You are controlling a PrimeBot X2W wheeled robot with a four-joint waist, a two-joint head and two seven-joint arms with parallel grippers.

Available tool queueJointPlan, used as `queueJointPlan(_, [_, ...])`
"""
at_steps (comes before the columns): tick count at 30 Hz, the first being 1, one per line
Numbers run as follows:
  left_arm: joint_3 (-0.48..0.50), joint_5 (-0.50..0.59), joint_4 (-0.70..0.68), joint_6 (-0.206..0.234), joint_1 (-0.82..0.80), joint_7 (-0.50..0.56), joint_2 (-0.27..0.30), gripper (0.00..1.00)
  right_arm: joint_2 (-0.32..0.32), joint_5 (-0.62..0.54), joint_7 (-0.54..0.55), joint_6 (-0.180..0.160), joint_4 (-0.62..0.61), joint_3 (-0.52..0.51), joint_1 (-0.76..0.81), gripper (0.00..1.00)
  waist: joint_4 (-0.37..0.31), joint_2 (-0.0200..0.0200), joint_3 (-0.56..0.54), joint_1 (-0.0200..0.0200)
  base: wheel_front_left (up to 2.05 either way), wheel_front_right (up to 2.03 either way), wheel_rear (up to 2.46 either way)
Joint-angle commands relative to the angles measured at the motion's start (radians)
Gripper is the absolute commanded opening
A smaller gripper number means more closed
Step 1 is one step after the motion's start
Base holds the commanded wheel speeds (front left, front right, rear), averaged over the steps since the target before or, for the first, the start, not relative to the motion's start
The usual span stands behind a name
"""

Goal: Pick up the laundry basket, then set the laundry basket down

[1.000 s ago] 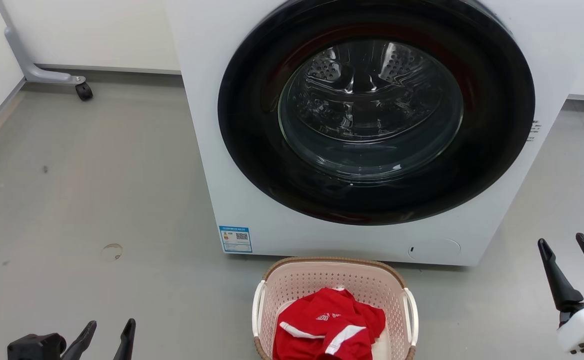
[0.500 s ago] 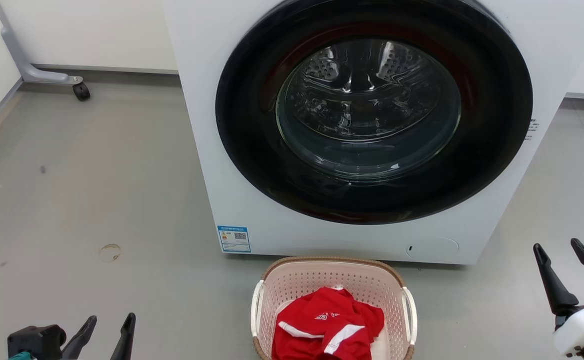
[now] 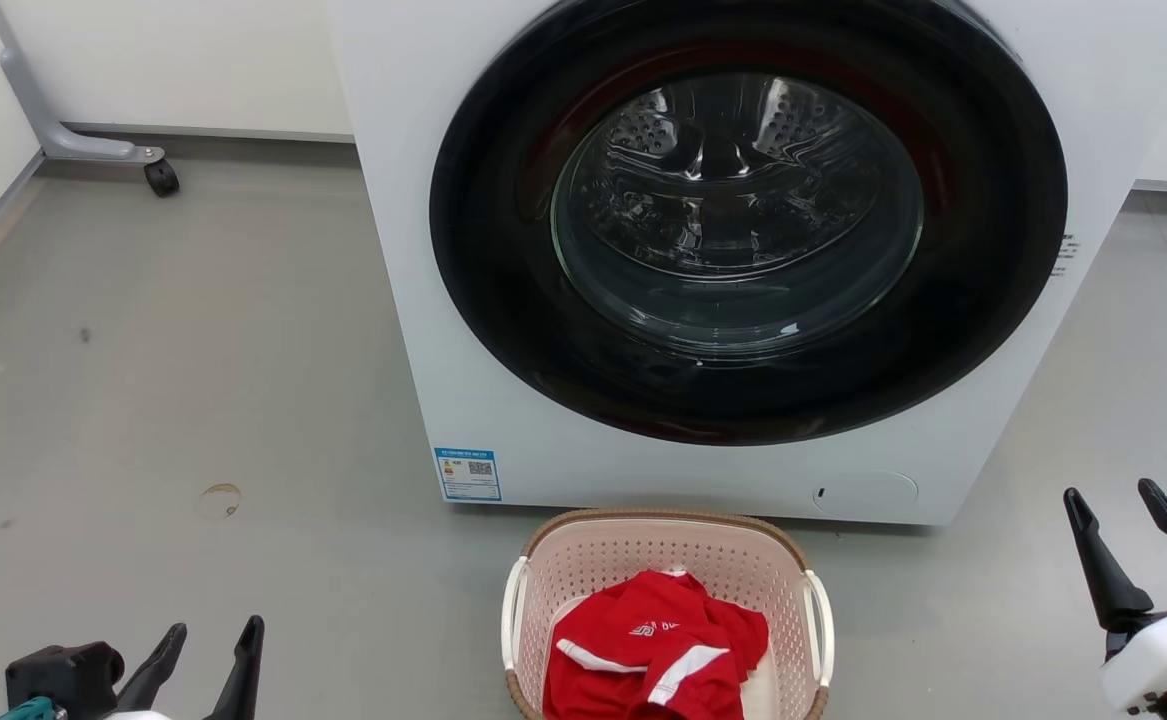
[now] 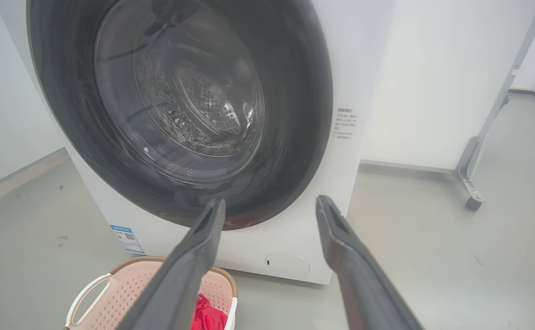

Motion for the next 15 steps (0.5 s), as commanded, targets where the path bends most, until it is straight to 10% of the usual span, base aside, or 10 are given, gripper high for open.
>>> queueJointPlan(1, [0.049,-0.003,-0.012,0.0,-0.07,-0.015,0.027,1.0,-0.027,0.009,-0.014,-0.004,-0.015,0.008,-0.035,1.0,0.0,-0.0001,0.0,0.0,0.0,0.0,0.0])
queueJointPlan(15, [0.052,-0.009,0.003,-0.011,-0.078,-0.025,0.021,1.0,0.007,0.015,-0.024,-0.004,-0.006,0.018,-0.032,1.0,-0.011,-0.0001,-0.002,0.0,0.0,0.0,0.0])
